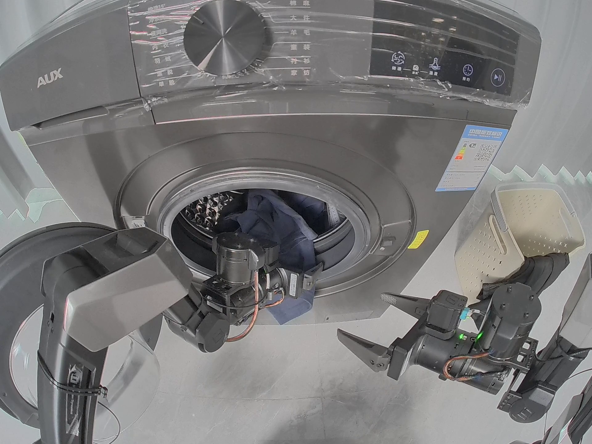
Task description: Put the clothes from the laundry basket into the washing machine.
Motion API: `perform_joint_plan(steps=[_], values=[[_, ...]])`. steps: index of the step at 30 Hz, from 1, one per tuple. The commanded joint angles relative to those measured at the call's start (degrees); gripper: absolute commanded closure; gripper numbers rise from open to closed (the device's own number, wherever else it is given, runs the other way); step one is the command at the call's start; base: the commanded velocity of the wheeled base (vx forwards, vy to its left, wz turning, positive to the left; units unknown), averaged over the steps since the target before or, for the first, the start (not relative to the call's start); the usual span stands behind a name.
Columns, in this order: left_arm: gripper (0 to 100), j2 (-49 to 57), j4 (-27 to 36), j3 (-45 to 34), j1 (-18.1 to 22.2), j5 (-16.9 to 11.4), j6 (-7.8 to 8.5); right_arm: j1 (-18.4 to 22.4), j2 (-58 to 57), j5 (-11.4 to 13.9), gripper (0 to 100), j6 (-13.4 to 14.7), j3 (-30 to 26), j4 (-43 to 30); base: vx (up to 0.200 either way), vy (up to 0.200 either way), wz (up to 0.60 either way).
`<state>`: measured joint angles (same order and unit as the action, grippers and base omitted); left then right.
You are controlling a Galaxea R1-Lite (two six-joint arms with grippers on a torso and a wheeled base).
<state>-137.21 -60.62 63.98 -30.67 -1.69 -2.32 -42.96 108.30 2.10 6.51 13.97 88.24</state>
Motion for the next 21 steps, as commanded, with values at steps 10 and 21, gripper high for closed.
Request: perform_joint_plan(steps=[10, 21], values=[[100, -3.2, -0.7, 7.0, 2.3, 0.8, 0.03, 0.0, 0.0, 0.0, 0, 0.1, 0.0, 0.0, 0.000, 0.000, 0.00], [100, -3.9, -2.7, 19.9, 4.7, 5.7, -1.73, -0.5, 0.1, 0.0, 0, 0.1, 0.3, 0.0, 0.000, 0.000, 0.00]])
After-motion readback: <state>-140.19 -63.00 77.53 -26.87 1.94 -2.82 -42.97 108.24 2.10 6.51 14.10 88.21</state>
